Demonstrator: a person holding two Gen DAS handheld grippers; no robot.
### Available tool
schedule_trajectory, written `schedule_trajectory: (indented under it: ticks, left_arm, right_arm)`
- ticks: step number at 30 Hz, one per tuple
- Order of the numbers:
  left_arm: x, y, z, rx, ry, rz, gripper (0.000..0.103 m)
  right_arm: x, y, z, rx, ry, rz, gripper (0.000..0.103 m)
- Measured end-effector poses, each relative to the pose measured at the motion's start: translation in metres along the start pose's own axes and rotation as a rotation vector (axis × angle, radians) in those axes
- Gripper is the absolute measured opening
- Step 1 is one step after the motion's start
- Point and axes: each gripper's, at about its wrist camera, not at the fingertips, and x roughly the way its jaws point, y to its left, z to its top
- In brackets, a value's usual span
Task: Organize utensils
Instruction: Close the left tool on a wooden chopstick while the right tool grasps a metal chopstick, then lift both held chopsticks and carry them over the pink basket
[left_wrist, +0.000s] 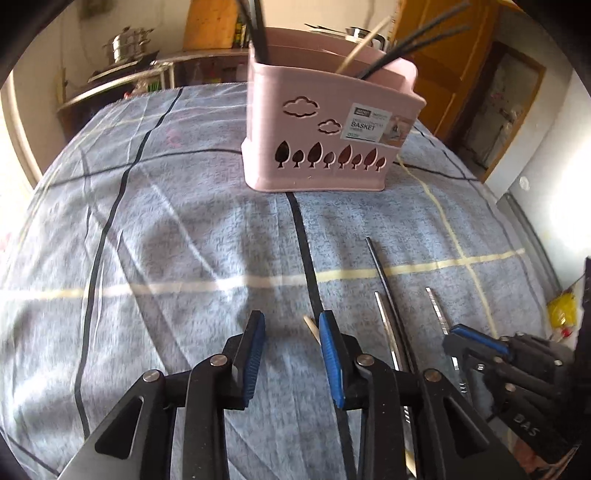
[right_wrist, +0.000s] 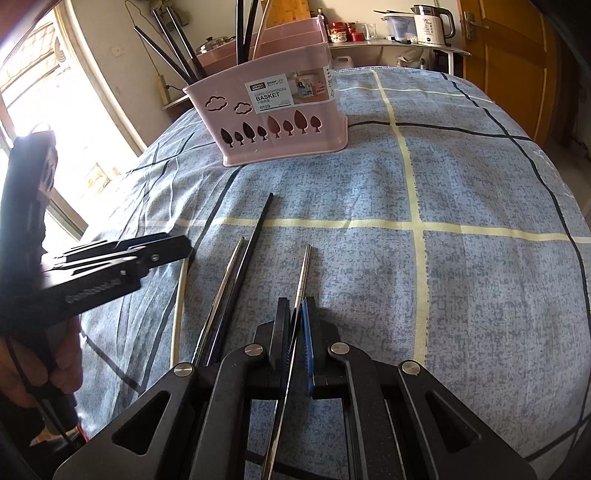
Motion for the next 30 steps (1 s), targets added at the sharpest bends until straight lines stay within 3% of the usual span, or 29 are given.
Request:
schedule_trajectory:
  ticks: [6,9,11,13,17,23,26,30]
  left_arm:
    - [0.001,-0.006,-0.01,-0.078,0.066,-0.077,0.031]
    - [0.005,-0.016,-0.008,-0.044,0.045,-0.028,0.031]
    - [0.01,-0.024,-0.005,0.012,0.04,0.013,0.009]
    - [0.012,-0.027,-0.003,0.064,0.032,0.025,0.004]
    - [0.012,-0.021,0.0,0.134,0.038,0.005,0.004]
    - [0.009,-0.001,0.003,0.084,0.051,-0.016,0.005]
    - [0.011,-0.004,0.007,0.106,0.059,-0.005,0.005]
    - [0.016,-0.014,0.012,0.157,0.078,0.019,0.014]
  right_arm:
    - [0.001,0.0,0.001,-0.005,0.006,-0.001,0.006]
    - [0.001,0.0,0.001,-0.008,0.008,-0.004,0.006]
    - [0.001,0.0,0.001,-0.012,0.01,-0.006,0.006]
    - [0.001,0.0,0.001,-0.016,0.013,-0.006,0.006]
    - [0.0,-0.002,0.002,-0.021,0.018,-0.012,0.006]
    - [0.003,-0.005,0.009,-0.009,0.034,-0.01,0.006]
    - [0.008,-0.003,0.018,-0.024,0.044,-0.027,0.006]
    - [0.017,0.002,0.03,-0.044,0.066,-0.055,0.006]
